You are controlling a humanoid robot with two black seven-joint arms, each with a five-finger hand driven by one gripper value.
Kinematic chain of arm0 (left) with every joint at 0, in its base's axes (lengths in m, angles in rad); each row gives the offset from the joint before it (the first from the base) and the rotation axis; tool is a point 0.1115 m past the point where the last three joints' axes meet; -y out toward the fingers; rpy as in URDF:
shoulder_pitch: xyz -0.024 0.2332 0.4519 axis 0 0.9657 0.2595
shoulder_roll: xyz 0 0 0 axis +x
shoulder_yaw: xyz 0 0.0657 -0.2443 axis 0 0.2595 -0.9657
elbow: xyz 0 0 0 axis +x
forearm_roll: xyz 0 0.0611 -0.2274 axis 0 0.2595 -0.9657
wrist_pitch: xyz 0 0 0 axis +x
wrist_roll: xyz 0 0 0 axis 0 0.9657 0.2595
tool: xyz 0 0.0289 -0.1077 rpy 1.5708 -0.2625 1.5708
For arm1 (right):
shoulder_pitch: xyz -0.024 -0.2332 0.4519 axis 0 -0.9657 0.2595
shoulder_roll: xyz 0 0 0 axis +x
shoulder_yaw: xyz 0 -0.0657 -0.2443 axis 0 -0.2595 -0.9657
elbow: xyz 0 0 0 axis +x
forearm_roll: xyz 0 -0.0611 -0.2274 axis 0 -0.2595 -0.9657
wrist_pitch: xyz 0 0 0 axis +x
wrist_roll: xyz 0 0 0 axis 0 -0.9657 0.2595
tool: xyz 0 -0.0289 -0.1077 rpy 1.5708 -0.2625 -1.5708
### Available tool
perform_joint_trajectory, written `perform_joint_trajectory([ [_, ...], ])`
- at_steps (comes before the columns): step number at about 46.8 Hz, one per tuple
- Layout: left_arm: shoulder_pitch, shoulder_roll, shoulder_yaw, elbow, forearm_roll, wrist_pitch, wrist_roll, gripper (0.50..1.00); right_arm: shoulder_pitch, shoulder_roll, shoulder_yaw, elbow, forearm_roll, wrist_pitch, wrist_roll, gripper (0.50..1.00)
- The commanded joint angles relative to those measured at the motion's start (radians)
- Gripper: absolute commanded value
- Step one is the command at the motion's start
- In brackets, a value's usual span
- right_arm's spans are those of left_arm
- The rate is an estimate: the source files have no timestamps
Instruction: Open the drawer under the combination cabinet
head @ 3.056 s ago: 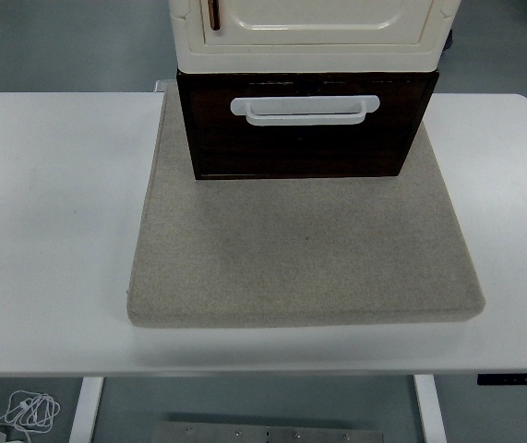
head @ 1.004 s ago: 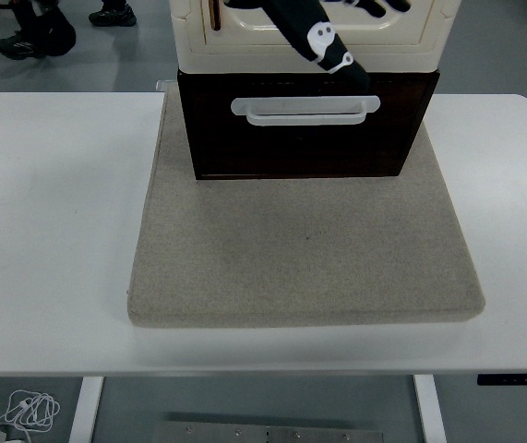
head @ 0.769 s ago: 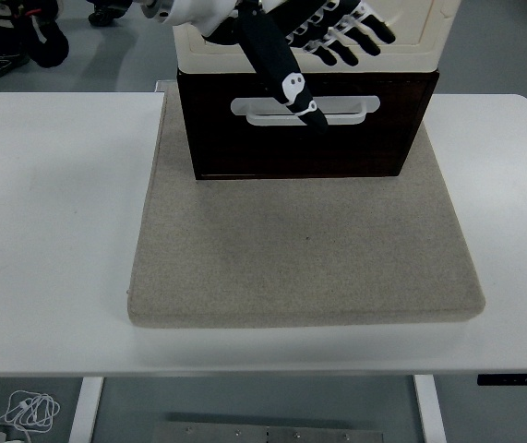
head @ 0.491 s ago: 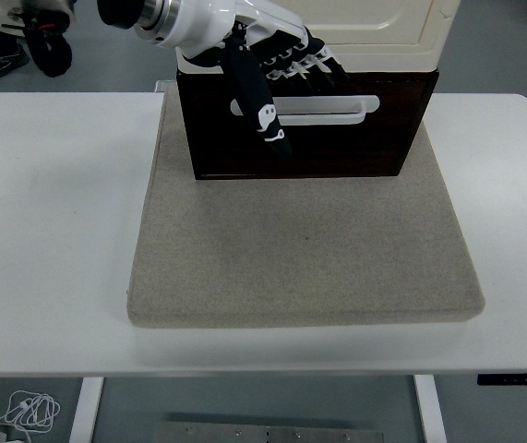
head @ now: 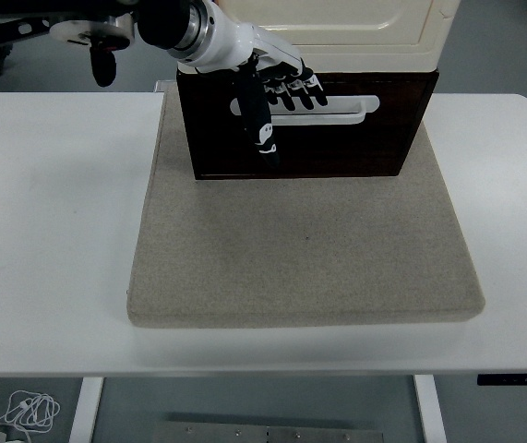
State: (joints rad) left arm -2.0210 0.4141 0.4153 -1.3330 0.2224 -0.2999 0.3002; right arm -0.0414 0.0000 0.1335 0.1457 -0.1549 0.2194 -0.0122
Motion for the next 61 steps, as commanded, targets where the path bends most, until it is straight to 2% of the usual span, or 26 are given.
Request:
perform_joint_trajectory([
  [1,0.002,-0.020,0.000,0.026,0.000,-0.001,0.007,1.000,0.000,0.000,0.000,0.000,0.000,0.000,0.000,0.926],
  [18,0.024,-0.055,0.002,0.074,-0.001,0.016,0.042,1.000,0.000,0.000,0.000,0.000,0.000,0.000,0.000,0.926],
  [38,0.044,-0.064,-0.001,0.070,-0.015,0.081,0.079,1.000,0.000,0.000,0.000,0.000,0.000,0.000,0.000,0.926],
  [57,0.053,-0.103,-0.007,0.064,-0.021,0.120,0.085,1.000,0.000,0.000,0.000,0.000,0.000,0.000,0.000,0.926],
  [61,0.070,-0.104,-0.009,0.067,-0.021,0.148,0.085,1.000,0.000,0.000,0.000,0.000,0.000,0.000,0.000,0.926],
])
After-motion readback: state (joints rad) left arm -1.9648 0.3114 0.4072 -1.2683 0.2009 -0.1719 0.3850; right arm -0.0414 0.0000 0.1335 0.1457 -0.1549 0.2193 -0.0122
